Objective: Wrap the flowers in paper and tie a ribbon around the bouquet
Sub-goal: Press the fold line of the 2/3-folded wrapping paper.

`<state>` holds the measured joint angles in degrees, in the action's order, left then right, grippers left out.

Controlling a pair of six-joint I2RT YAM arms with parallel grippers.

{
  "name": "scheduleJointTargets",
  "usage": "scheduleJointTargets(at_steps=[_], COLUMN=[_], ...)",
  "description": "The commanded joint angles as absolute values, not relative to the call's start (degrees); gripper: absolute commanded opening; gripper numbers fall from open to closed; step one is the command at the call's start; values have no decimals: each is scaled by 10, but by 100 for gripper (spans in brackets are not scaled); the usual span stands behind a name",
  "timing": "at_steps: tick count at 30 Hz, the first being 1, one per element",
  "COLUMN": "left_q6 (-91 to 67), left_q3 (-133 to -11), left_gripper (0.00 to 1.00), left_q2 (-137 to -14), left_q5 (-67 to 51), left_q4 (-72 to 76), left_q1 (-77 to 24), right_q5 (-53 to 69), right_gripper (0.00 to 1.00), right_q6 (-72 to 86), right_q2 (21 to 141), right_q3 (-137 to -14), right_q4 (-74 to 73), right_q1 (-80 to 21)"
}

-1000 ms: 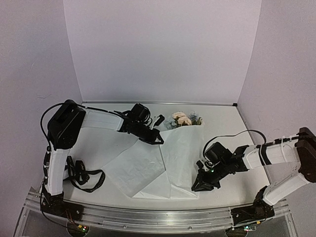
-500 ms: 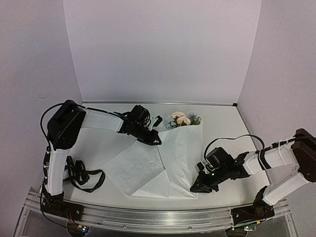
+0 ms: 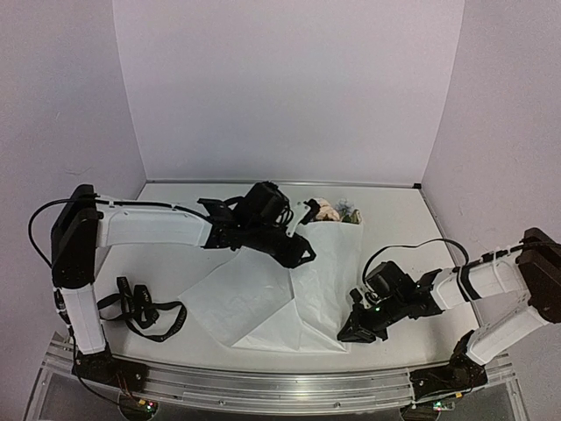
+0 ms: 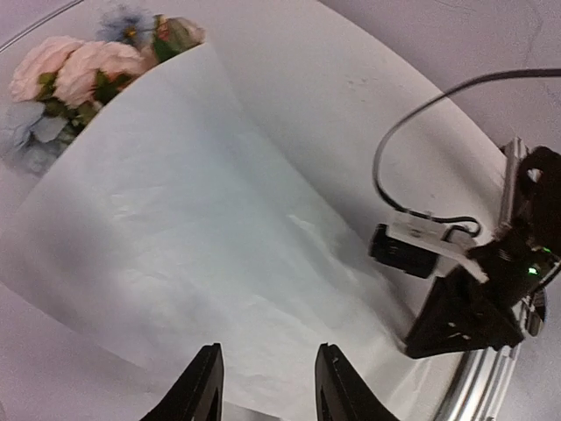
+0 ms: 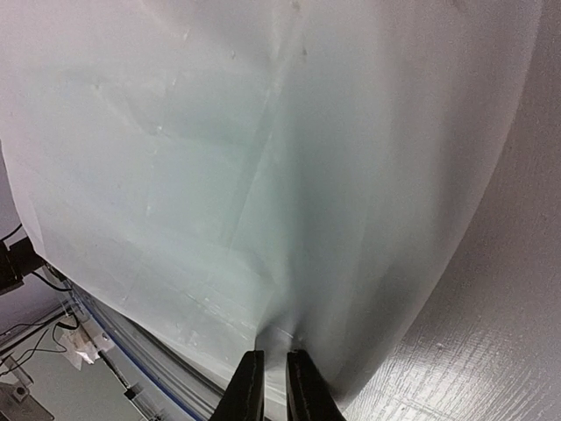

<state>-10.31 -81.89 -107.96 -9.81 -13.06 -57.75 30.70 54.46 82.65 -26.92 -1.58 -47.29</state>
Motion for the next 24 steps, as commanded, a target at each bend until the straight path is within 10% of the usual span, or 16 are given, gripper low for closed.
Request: scheduleJointTargets(at_steps=[1,24], left_q6=[-104,-213], left_q3=[-825,-675], left_gripper=[28,0], left_q2=[-1094,-1176], left_q5=[-75,-139], left_q4=[-148,-18], left_q1=[-625,-687], right_q5=[306,306], right_gripper=[11,11], right_q6=[553,584], right_q2=[840,847], right_q3=[-278,-307], right_q4=[-47,-47], right_q1=[-476,-475])
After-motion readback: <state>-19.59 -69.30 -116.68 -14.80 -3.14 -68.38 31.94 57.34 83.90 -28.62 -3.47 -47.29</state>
